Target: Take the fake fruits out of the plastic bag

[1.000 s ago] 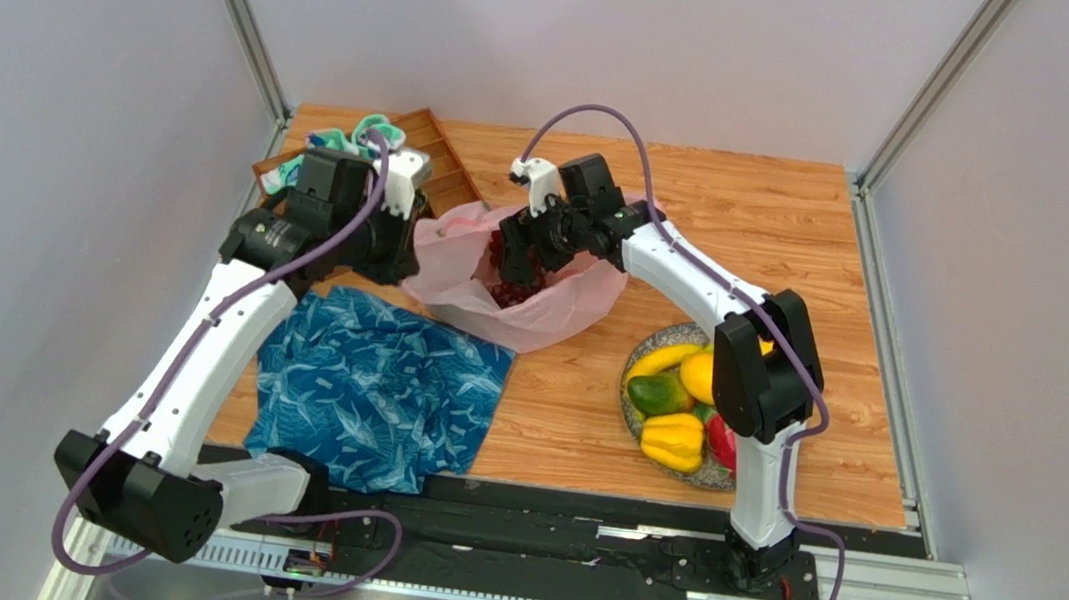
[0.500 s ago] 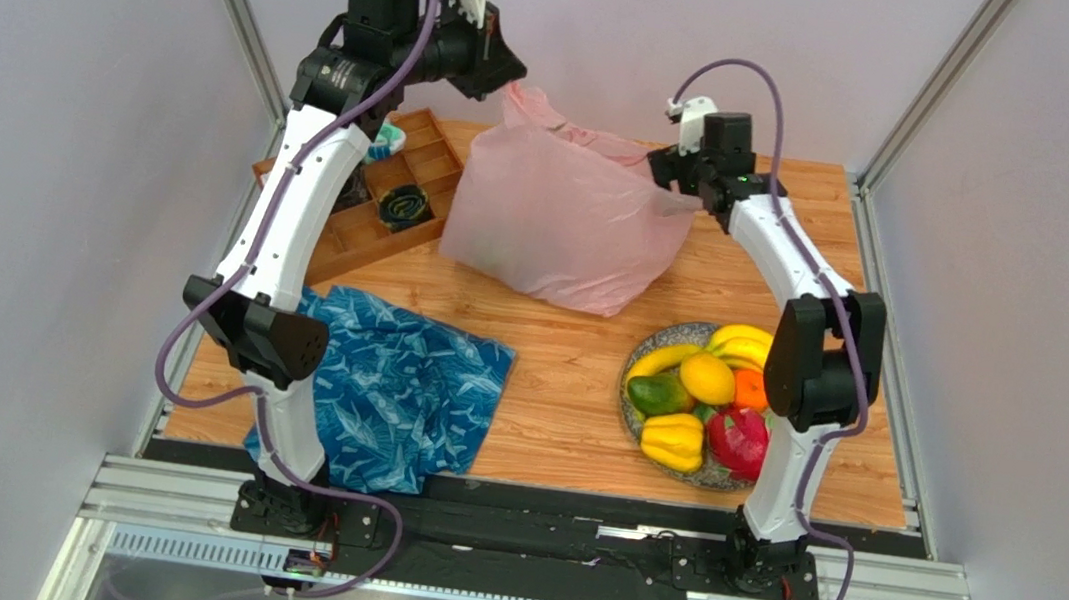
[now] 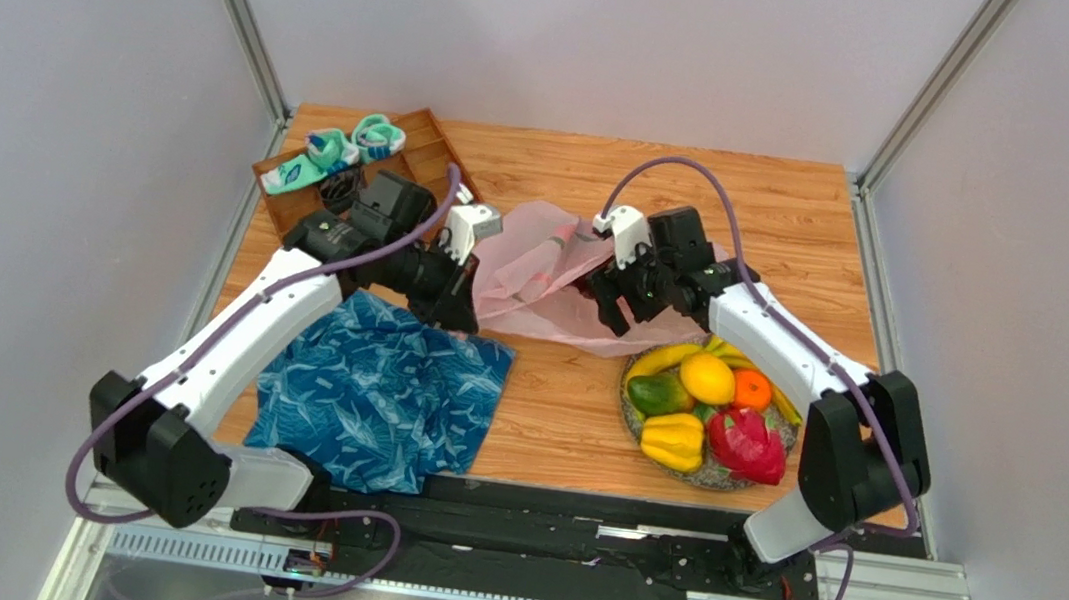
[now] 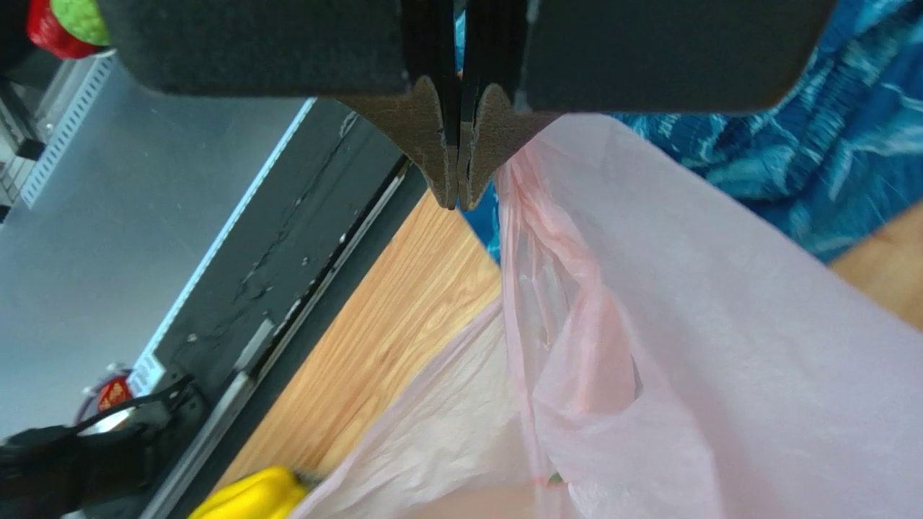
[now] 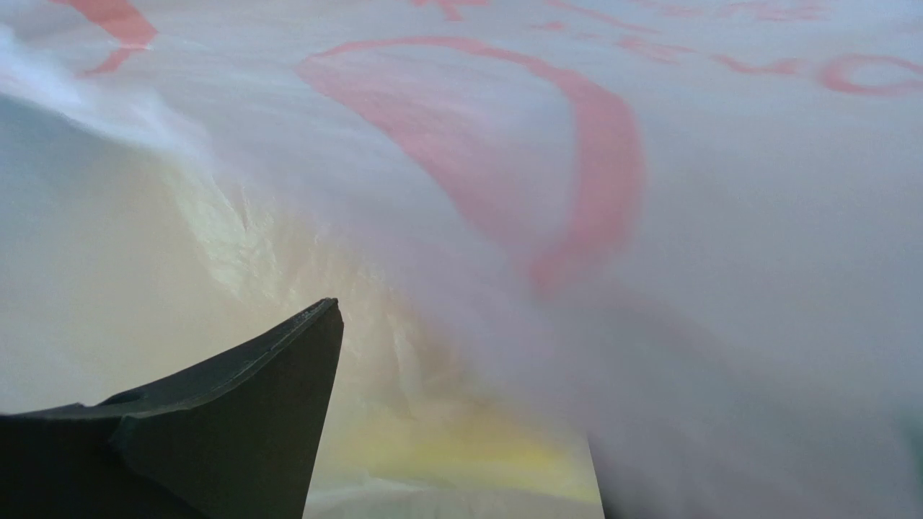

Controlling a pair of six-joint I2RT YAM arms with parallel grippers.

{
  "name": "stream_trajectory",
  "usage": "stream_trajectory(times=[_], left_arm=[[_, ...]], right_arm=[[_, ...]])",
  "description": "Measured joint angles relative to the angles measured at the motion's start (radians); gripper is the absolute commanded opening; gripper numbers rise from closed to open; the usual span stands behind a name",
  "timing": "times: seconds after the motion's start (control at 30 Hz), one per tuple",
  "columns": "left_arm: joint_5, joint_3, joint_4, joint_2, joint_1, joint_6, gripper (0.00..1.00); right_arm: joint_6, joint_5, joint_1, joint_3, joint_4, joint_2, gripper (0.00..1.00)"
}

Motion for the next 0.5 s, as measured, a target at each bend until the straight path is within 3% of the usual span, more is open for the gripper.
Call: stream_trajectory(times=[0.17,0.37,0.5], left_arm=[[-0.093,-0.040,-0.003,0.072,0.001,-0.032,0.00],[-0.219,0.135,0.029,0.087,0.009,-0.058,0.00],[-0.254,0.196,0.066,0.087,0.018,-0.063,0.00]], right_arm=[[-0.001,-0.037,0.028,0.077,-0.042,0.125,0.77],[0.000,-0.052,0.082,0.346,-0.030,0.312,0.75],[0.008,-0.057,0.118,0.474,-0.027,0.406,0.83]])
